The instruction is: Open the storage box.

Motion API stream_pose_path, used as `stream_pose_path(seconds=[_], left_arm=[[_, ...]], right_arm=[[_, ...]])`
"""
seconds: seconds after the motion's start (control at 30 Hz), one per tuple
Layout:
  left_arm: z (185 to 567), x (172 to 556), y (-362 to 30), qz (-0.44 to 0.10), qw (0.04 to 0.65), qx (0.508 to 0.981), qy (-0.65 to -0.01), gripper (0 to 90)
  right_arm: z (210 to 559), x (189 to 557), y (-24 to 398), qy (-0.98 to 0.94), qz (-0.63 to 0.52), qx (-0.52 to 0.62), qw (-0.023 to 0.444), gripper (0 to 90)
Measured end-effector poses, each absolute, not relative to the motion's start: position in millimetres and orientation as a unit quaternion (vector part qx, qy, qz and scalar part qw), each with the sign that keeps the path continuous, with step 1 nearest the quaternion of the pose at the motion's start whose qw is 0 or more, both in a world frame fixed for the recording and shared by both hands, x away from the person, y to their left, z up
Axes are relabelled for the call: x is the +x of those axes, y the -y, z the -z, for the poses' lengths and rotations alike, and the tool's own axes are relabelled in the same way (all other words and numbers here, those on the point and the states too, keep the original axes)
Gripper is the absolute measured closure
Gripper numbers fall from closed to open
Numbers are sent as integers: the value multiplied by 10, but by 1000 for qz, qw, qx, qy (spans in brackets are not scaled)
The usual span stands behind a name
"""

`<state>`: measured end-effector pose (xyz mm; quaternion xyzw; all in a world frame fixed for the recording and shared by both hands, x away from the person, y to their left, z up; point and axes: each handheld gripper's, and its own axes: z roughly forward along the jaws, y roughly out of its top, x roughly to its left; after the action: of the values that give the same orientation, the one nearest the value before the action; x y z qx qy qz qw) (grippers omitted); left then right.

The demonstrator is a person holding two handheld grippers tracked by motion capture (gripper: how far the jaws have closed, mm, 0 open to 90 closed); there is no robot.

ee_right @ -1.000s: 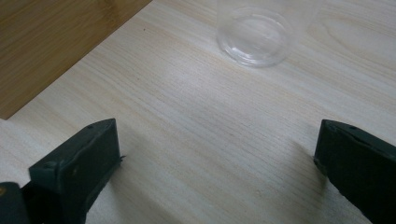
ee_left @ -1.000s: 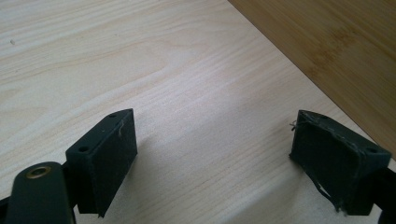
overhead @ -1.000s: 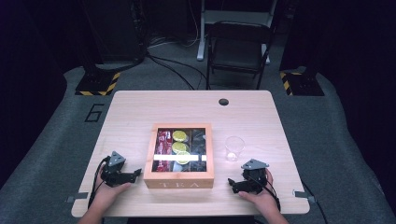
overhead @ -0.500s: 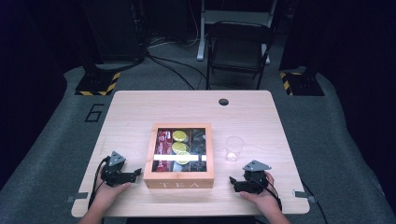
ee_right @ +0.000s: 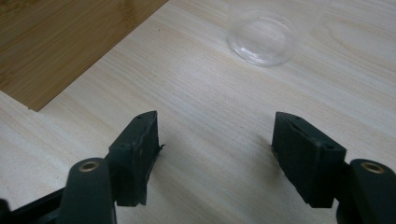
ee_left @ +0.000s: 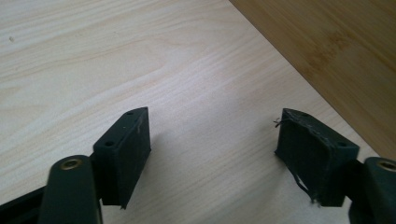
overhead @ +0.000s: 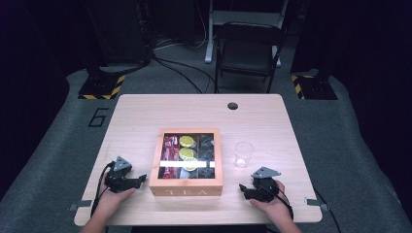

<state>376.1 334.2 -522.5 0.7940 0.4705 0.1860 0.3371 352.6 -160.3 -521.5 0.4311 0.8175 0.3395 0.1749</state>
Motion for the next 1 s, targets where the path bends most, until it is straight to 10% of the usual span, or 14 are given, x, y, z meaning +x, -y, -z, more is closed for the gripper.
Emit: stream_pose_path(seconds=[1.0], left_arm=[[4794, 3453, -3426, -172, 398, 760, -484, 463]], right_arm=[[4880, 3392, 1571, -803, -383, 428, 157, 508]])
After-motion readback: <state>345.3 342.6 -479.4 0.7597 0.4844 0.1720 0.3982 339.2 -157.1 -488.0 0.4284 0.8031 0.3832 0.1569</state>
